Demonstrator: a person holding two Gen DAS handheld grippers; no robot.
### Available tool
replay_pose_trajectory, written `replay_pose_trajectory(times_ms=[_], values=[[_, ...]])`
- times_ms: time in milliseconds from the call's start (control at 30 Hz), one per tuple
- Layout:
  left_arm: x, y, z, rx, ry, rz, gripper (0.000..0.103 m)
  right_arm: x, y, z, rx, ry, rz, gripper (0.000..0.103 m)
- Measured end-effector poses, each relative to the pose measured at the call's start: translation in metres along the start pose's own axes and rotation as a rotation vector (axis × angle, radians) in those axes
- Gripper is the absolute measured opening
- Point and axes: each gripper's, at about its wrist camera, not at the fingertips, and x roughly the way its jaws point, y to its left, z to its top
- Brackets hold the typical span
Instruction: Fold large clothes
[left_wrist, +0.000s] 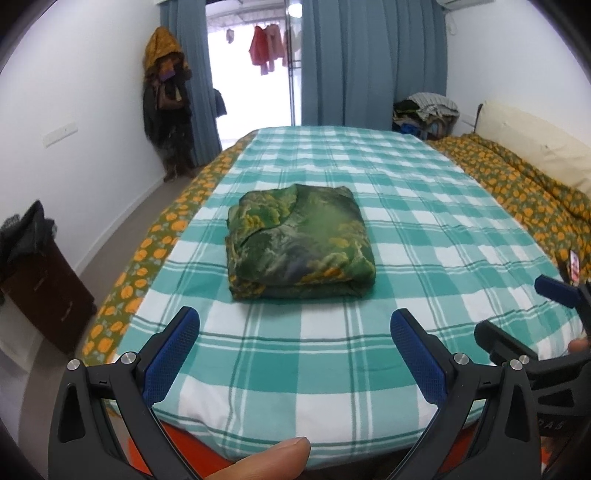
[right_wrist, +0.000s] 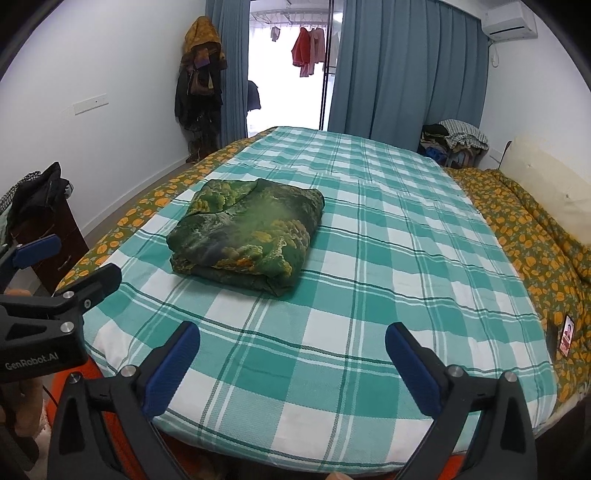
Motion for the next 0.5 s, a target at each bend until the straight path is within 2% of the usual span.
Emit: replay_pose_trajectory(times_ms=[300, 500], values=[[0.015, 0.003, -0.012, -0.018, 0.071, 0.069, 0.103, 0.003, 0.0, -0.004, 0.023, 0.021, -0.012, 0.102], [0.012, -0.002, -0.017, 0.001, 0.054, 0.085, 0.103, 0.007, 0.003, -0.007, 0.024, 0.043, -0.024, 0.102]])
